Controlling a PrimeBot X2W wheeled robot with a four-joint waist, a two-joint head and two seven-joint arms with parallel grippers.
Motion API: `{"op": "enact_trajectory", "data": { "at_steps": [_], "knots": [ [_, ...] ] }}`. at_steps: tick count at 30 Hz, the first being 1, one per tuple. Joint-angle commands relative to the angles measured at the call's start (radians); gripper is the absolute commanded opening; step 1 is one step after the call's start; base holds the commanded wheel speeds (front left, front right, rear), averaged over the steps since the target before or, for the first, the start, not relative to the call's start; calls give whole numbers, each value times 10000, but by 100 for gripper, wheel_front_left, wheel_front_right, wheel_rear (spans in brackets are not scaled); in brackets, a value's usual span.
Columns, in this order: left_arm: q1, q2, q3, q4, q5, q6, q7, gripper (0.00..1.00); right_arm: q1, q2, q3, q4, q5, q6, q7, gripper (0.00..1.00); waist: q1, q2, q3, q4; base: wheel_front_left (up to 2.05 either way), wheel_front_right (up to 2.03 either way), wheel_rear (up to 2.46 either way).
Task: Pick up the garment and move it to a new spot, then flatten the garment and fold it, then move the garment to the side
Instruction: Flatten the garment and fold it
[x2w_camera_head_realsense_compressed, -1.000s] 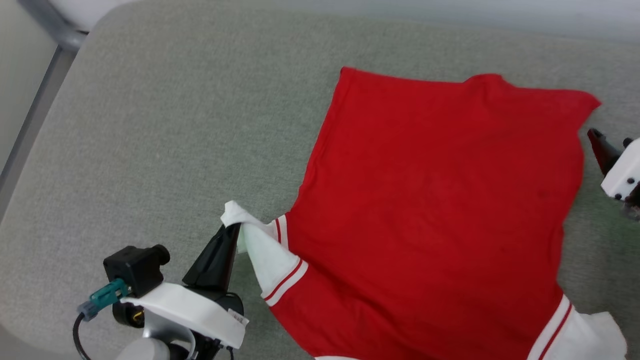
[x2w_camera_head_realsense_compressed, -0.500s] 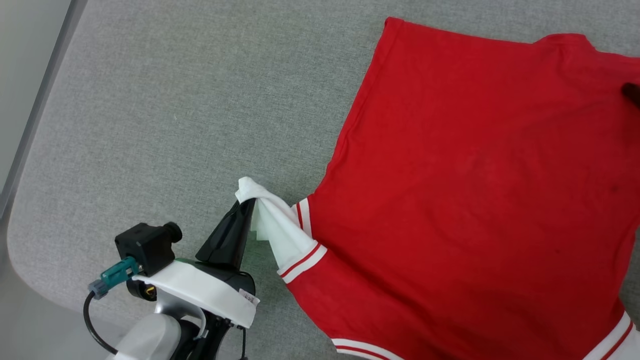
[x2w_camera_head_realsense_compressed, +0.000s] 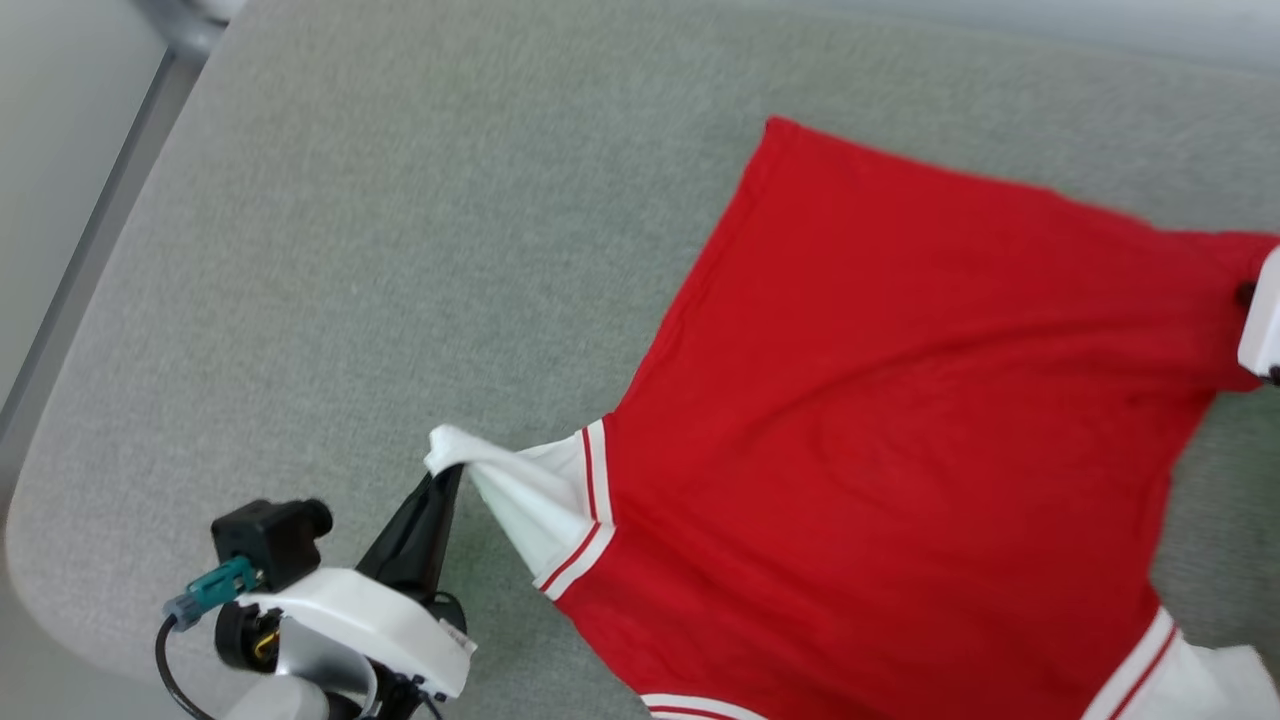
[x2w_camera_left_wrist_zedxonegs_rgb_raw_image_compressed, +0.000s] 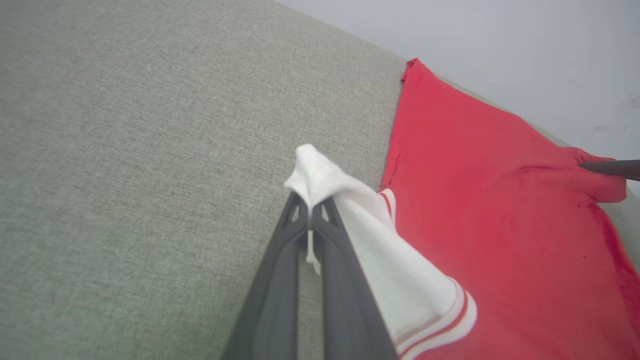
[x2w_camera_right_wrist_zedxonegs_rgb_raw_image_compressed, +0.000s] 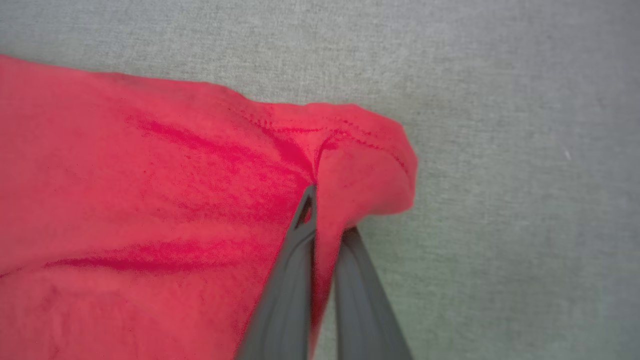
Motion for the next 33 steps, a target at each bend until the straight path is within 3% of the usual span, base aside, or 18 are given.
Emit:
{"op": "enact_trajectory", "data": {
  "at_steps": [1, 7, 11, 18, 22, 26, 27, 28, 33],
  "knots": [
    [115, 39, 64, 23, -17, 54, 6, 0, 210, -94, 64, -125, 94, -14, -16, 0, -1, 0, -603, -477, 0, 0, 0],
    [939, 387, 181, -141, -125, 578, 191, 0, 2585, -519, 451, -2225, 1031, -13, 423, 0, -1, 0, -1686, -1218, 0, 0, 0],
    [1519, 643, 246, -434, -236, 979, 422, 0, 4635, -359, 69, -3808, 1433, -13, 757, 0, -1, 0, -2230, -1673, 0, 0, 0],
    [2162, 902, 383, -721, -468, 1394, 697, 0, 8135, 811, -871, -5851, 1641, -13, 994, 0, -1, 0, -2826, -2230, 0, 0, 0],
    [2367, 995, 388, -750, -544, 1527, 810, 0, 9680, 1792, -1156, -6315, 1636, -13, 911, 0, -1, 0, -3056, -2446, 0, 0, 0],
    [2546, 1042, 342, -769, -550, 1662, 909, 0, 10833, 2328, -1160, -6133, 1614, -13, 678, 0, -1, 0, -3311, -2614, 0, 0, 0],
    [2538, 1055, 340, -791, -541, 1682, 928, 0, 10967, 2387, -1117, -6053, 1705, -13, 517, 45, -1, 0, -3336, -2650, 0, 0, 0],
    [2545, 1055, 326, -818, -547, 1678, 957, 0, 11025, 2409, -1071, -6036, 1751, -11, 226, 100, -1, 0, -3365, -2683, 0, 0, 0],
    [2601, 1091, 291, -914, -544, 1765, 1019, 0, 10671, 2421, -1088, -5653, 2496, -11, -2814, 100, -1, 0, -3411, -2797, 0, 0, 0]
  ]
}}
